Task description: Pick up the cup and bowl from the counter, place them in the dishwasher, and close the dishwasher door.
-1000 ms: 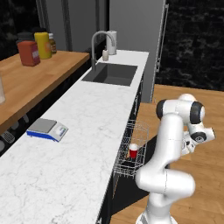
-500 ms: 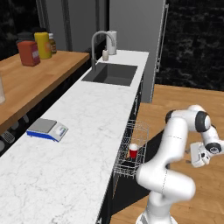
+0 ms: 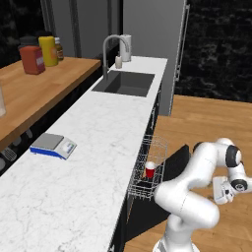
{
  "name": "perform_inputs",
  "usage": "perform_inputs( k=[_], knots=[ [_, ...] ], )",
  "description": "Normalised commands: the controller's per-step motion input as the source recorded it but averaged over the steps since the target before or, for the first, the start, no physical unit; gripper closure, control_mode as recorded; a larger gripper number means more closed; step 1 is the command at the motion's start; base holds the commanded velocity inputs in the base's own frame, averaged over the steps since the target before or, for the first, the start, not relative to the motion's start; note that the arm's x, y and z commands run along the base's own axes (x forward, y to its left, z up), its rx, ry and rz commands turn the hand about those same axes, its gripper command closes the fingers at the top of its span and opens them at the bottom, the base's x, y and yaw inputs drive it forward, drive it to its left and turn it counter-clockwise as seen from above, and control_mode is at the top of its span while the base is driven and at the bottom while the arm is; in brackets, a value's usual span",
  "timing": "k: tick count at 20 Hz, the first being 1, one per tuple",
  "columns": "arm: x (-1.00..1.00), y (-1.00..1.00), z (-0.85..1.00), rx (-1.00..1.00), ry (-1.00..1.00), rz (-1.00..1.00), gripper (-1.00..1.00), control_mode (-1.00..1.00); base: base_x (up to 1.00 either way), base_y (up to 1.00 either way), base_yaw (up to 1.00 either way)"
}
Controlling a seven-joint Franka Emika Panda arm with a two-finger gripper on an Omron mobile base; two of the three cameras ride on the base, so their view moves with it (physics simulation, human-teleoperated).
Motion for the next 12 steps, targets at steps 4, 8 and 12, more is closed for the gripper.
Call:
perform_inputs(
  k=[4,8,12],
  knots=[
    [0.28,0.17,-0.56,0.29,0.0,0.0,-1.0,-1.0,0.0,0.0,0.0],
    [0.32,0.43,-0.09,0.32,0.0,0.0,-1.0,-1.0,0.0,0.0,0.0],
    [0.35,0.69,0.0,0.27,0.0,0.0,-1.0,-1.0,0.0,0.0,0.0]
  ],
)
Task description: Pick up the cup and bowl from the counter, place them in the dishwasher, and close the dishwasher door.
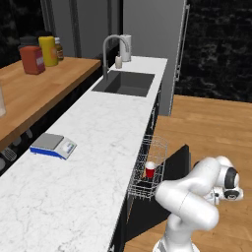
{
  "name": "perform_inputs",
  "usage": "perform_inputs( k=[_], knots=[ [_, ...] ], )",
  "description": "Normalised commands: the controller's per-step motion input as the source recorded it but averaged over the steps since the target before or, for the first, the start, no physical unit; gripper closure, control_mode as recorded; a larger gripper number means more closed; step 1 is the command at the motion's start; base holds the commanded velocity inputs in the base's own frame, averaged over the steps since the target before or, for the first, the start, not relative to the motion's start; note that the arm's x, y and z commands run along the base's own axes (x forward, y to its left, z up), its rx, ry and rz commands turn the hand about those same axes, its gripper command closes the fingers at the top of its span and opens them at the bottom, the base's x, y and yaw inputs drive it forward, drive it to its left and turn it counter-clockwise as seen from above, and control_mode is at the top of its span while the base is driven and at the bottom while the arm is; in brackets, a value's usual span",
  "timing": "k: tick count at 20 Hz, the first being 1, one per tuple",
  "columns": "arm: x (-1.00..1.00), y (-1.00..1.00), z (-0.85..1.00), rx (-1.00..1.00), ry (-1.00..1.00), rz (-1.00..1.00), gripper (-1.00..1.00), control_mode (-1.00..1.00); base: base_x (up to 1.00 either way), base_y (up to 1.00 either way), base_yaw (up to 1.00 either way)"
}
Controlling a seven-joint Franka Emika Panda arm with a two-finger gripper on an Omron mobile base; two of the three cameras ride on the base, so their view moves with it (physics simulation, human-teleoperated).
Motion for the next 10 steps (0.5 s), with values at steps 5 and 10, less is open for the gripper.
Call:
perform_inputs(
  k=[5,10],
  knots=[
    [0.36,0.92,0.0,0.18,0.0,0.0,-1.0,-1.0,0.0,0.0,0.0],
    [0.24,1.0,0.05,0.14,0.0,0.0,-1.0,-1.0,0.0,0.0,0.0]
  ],
)
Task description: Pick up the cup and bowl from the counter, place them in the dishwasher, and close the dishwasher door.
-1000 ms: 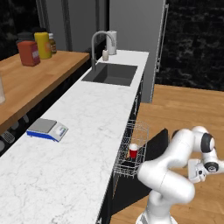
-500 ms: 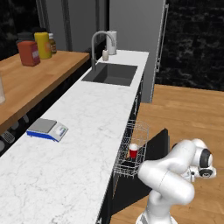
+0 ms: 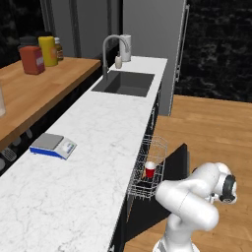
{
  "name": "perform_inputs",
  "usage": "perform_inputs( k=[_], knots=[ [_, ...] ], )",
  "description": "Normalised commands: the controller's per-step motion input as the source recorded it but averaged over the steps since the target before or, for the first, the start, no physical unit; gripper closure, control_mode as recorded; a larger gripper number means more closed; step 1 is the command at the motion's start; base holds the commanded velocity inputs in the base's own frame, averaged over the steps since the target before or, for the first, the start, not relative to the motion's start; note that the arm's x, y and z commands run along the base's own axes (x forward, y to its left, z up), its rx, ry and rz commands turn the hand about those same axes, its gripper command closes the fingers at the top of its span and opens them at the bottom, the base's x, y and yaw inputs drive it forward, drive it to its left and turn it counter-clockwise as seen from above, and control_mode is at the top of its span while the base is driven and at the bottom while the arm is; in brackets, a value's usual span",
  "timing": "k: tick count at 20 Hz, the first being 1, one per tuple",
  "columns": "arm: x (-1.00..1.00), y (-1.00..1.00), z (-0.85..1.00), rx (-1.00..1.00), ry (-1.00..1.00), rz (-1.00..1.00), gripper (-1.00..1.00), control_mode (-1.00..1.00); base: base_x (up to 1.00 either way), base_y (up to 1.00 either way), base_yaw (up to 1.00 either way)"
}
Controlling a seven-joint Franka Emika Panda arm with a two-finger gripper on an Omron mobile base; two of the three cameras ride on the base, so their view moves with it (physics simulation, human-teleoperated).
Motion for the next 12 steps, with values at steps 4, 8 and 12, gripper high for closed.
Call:
perform_inputs(
  k=[4,8,12],
  knots=[
    [0.27,1.0,0.15,0.06,0.0,0.0,-1.0,-1.0,0.0,0.0,0.0],
    [0.36,1.0,0.16,0.01,0.0,0.0,-1.0,-1.0,0.0,0.0,0.0],
    [0.38,1.0,0.16,0.0,0.0,0.0,-1.0,-1.0,0.0,0.0,0.0]
  ],
)
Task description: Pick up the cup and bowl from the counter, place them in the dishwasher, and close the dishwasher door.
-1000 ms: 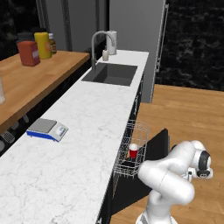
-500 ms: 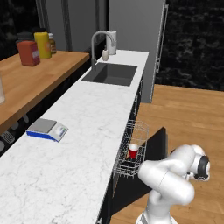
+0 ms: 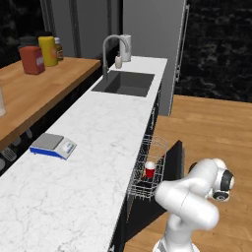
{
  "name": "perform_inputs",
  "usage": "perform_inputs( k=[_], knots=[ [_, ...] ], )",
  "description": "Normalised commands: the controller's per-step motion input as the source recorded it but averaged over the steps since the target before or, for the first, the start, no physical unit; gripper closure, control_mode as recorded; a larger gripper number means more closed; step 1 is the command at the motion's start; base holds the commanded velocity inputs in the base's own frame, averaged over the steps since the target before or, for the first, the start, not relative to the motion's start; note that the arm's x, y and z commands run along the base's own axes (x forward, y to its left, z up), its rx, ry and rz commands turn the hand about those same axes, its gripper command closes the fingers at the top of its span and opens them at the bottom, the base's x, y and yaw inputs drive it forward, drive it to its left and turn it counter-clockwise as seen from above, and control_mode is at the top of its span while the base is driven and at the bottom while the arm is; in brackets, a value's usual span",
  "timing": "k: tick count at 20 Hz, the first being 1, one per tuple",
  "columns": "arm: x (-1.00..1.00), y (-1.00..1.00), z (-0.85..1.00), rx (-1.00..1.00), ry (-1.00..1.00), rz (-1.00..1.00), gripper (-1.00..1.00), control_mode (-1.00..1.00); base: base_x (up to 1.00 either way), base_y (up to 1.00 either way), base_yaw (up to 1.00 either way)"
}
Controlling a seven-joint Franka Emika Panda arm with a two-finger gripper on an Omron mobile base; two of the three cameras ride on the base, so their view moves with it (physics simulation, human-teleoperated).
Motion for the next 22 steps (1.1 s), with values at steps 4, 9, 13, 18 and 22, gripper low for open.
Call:
perform_inputs(
  k=[4,9,13,18,22],
  knots=[
    [0.4,1.0,0.14,-0.01,-0.01,0.0,-1.0,-1.0,0.0,0.0,0.0],
    [0.48,1.0,0.03,-0.07,0.0,0.0,-1.0,-1.0,0.0,0.0,0.0],
    [0.55,1.0,0.0,-0.13,0.0,0.0,-1.0,-1.0,0.0,0.0,0.0],
    [0.55,1.0,0.0,-0.16,0.0,0.0,-1.0,-1.0,0.0,0.0,0.0],
    [0.52,1.0,-0.05,-0.18,0.01,0.0,-1.0,-1.0,0.0,0.0,0.0]
  ],
)
